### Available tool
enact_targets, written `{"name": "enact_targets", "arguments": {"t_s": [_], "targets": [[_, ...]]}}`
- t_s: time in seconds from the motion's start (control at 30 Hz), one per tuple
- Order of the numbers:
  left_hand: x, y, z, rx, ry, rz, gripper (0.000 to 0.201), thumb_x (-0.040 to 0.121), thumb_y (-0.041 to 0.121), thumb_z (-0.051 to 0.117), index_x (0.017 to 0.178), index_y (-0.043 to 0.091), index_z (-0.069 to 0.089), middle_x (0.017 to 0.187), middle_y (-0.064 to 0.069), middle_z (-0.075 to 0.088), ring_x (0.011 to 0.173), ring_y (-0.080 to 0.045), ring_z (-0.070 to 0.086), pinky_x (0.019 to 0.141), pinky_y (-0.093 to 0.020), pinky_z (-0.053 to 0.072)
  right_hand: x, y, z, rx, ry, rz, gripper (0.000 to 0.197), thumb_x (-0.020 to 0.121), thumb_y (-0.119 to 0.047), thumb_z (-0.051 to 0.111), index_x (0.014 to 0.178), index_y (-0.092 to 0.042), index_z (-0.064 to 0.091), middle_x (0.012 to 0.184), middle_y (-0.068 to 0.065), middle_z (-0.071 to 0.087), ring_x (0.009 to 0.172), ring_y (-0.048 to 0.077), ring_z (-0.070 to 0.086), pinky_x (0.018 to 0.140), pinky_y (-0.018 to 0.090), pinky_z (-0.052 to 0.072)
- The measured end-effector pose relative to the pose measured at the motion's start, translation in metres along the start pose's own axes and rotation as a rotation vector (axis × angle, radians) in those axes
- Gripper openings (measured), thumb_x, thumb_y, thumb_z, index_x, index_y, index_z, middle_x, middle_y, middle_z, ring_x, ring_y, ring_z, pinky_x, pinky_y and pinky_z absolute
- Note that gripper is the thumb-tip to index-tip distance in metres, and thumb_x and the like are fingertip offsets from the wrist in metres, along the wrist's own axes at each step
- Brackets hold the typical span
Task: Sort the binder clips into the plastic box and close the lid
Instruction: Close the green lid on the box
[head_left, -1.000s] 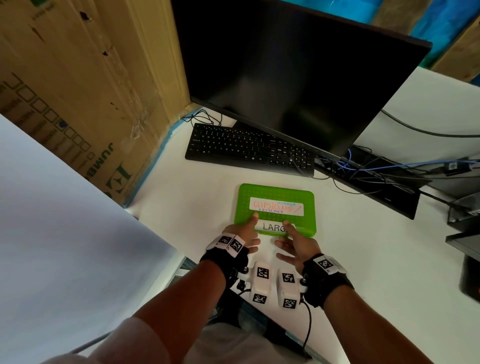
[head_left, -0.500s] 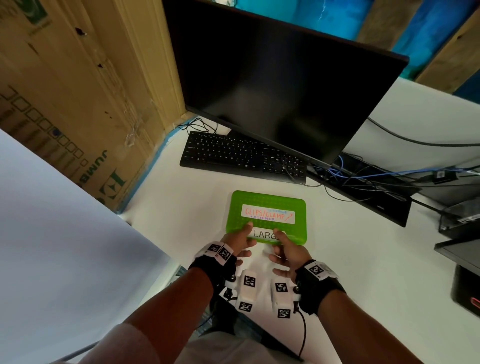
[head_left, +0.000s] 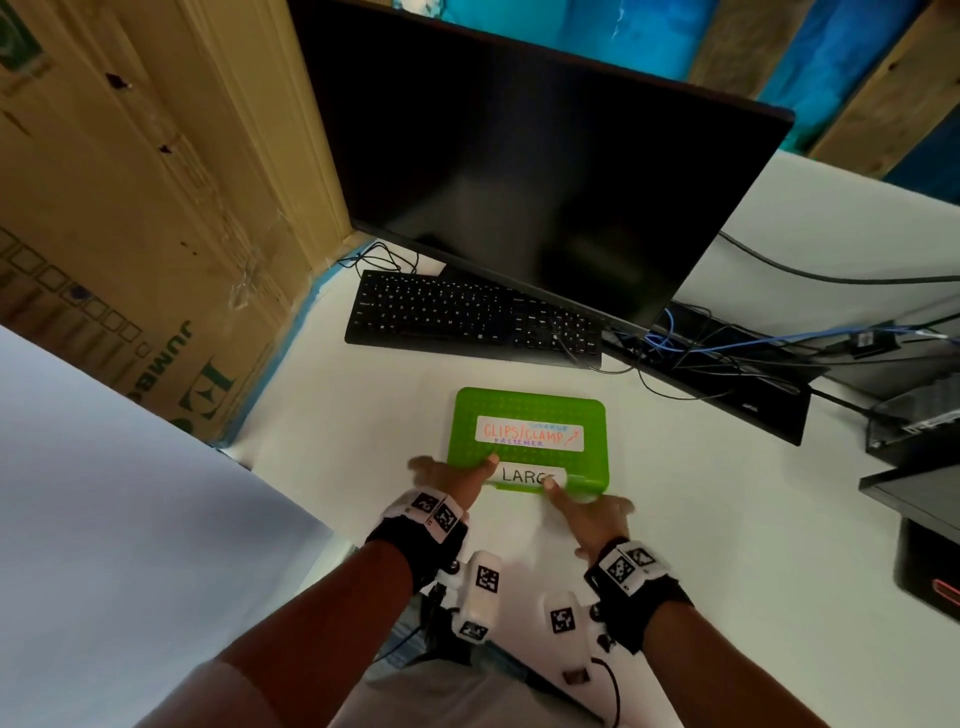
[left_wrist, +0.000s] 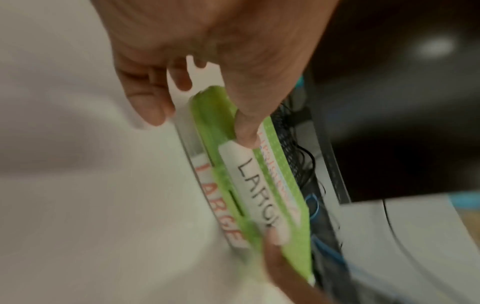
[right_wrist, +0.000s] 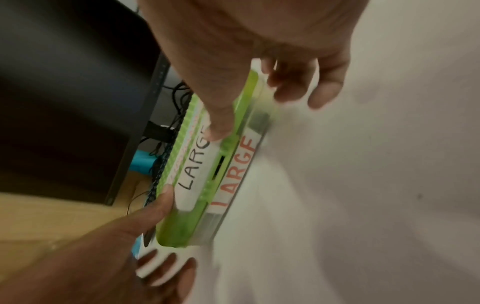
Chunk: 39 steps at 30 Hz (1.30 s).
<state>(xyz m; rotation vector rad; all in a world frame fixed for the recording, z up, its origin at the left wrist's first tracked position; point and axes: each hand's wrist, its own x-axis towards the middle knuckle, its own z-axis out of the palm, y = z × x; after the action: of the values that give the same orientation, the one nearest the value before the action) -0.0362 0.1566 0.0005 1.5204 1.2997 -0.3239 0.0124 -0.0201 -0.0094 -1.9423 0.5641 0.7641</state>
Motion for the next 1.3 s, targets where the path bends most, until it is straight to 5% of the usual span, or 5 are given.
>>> {"name": "enact_targets", "arguments": {"t_s": [0.13, 0.27, 0.47, 0.87, 1.3], "targets": [[-0.003, 0.007, -0.013, 0.469, 0.047, 0.650, 0.114, 0.057, 0.040, 0.085, 0.144, 0.029, 0.012, 0.150, 0.000, 0.008, 0.140, -0.026, 0.016, 0.112, -0.049, 0.030, 0.001, 0.003, -0.013, -0.408, 0.274, -0.593, 0.098, 0.053, -0.038, 0.088, 0.130, -0.012, 0.033, 0.128, 0.012, 0.037, 0.118, 0.030, 0.040, 0.101, 0.042, 0.039], [0.011, 0.004, -0.006, 0.977, -0.140, 0.951, 0.104, 0.066, 0.045, 0.078, 0.144, 0.040, 0.009, 0.154, 0.016, -0.018, 0.144, -0.016, -0.019, 0.111, -0.065, 0.006, 0.015, -0.011, -0.014, -1.086, 0.052, -0.984, 0.087, 0.074, -0.056, 0.064, 0.144, -0.031, 0.019, 0.154, 0.008, 0.014, 0.144, 0.031, 0.010, 0.114, 0.059, 0.017], [0.037, -0.008, 0.002, 0.865, -0.089, 1.061, 0.074, 0.073, 0.040, 0.073, 0.135, 0.037, 0.034, 0.156, 0.009, 0.009, 0.146, -0.016, -0.003, 0.103, -0.058, 0.038, 0.037, -0.006, -0.012, -1.086, -0.067, -1.028, 0.070, 0.083, -0.047, 0.061, 0.142, -0.037, 0.024, 0.156, 0.005, 0.020, 0.146, 0.026, 0.006, 0.105, 0.067, 0.025], [0.032, -0.012, 0.009, 1.003, 0.007, 1.060, 0.061, 0.083, 0.041, 0.057, 0.138, 0.037, 0.030, 0.156, 0.004, 0.016, 0.146, -0.021, 0.001, 0.107, -0.049, 0.031, 0.053, 0.008, -0.005, -1.006, 0.067, -1.127, 0.064, 0.076, -0.043, 0.070, 0.133, -0.034, 0.041, 0.143, 0.005, 0.046, 0.138, 0.021, 0.017, 0.097, 0.067, 0.033], [0.049, 0.006, -0.003, 1.037, -0.139, 1.130, 0.068, 0.081, 0.055, 0.057, 0.139, 0.036, 0.027, 0.156, 0.007, 0.006, 0.145, -0.017, -0.009, 0.112, -0.054, 0.026, 0.039, -0.005, -0.011, -0.613, 0.148, -0.862, 0.078, 0.076, -0.073, 0.042, 0.136, -0.023, 0.044, 0.151, 0.007, 0.026, 0.141, 0.025, 0.019, 0.115, 0.043, 0.026]]}}
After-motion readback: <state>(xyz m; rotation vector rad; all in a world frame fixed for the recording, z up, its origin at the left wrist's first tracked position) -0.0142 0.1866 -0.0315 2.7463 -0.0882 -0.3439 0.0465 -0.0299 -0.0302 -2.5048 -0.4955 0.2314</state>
